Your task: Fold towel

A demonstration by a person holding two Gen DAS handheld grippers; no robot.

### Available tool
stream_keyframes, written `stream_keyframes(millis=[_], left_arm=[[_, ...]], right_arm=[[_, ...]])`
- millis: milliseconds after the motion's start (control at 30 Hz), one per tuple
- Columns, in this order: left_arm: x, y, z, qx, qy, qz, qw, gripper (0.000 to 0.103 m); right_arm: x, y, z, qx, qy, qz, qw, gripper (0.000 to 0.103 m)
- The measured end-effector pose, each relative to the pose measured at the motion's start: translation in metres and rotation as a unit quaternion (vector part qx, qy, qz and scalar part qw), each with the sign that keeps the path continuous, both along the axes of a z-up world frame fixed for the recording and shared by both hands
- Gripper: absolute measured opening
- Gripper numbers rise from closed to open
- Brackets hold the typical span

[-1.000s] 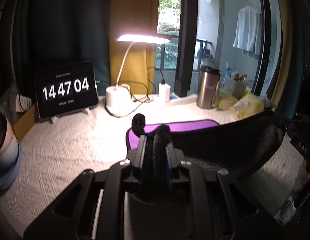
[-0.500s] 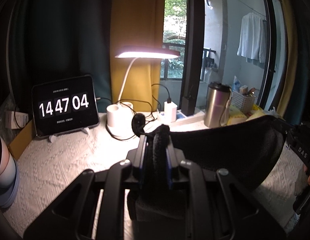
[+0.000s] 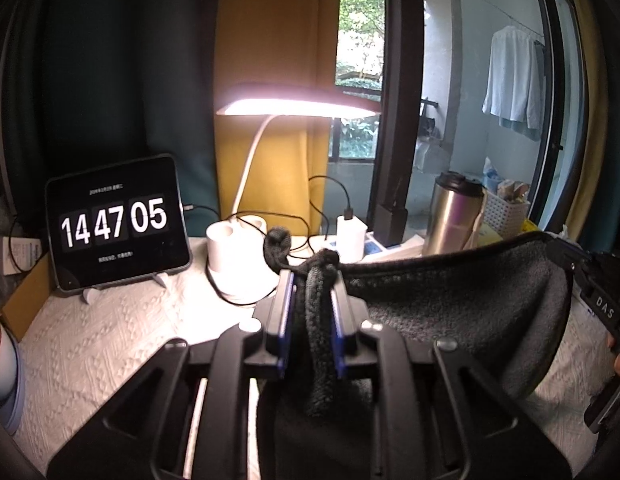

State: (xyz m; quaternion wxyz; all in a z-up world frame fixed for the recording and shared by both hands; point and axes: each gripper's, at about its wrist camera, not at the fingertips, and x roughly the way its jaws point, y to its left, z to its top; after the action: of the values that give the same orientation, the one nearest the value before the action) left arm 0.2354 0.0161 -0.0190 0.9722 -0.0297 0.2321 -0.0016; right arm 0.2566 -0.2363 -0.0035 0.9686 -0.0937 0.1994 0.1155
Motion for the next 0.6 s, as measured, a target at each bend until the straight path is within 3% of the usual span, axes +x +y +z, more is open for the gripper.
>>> stream_keyframes(millis=[600], left_arm=[[0.072, 0.003, -0.049, 0.007, 0.058, 0.003, 0.9983, 0.018]], right_arm=[[0.069, 0.002, -0.044, -0.020, 0.058, -0.003, 0.998, 0.005]])
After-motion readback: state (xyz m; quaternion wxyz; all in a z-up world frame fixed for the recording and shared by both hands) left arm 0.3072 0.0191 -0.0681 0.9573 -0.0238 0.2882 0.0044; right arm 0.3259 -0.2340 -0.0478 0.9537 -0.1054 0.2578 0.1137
